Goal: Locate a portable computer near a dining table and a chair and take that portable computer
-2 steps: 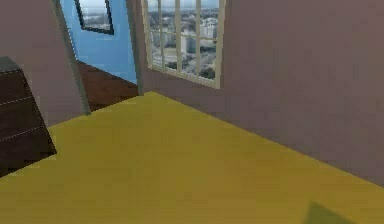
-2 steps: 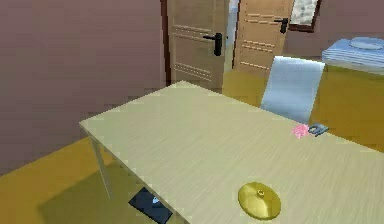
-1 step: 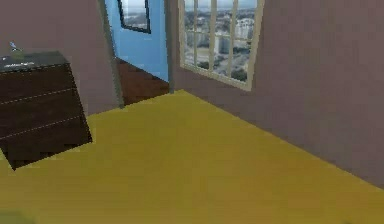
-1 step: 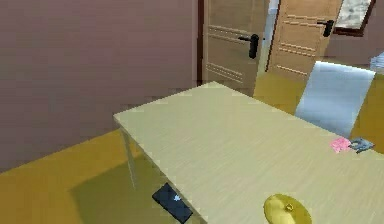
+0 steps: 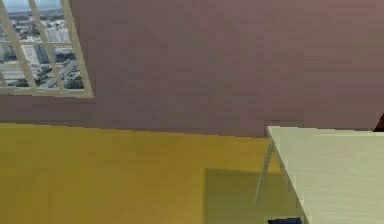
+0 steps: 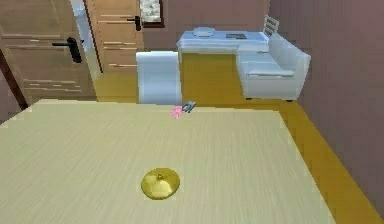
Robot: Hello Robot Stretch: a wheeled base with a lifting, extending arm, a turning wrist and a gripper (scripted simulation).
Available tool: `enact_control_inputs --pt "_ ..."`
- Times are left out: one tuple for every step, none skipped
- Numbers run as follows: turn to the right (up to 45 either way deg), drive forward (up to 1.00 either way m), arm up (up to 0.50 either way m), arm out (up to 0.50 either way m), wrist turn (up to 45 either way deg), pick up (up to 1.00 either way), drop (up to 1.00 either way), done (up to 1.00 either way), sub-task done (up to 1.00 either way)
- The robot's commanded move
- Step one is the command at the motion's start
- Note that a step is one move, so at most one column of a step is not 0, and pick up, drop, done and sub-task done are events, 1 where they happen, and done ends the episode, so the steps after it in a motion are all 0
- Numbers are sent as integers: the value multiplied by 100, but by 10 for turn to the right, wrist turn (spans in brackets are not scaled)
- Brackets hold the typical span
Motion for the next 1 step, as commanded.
enact_control_inputs --pt "120 0 0 0 0 0 0 0 0"
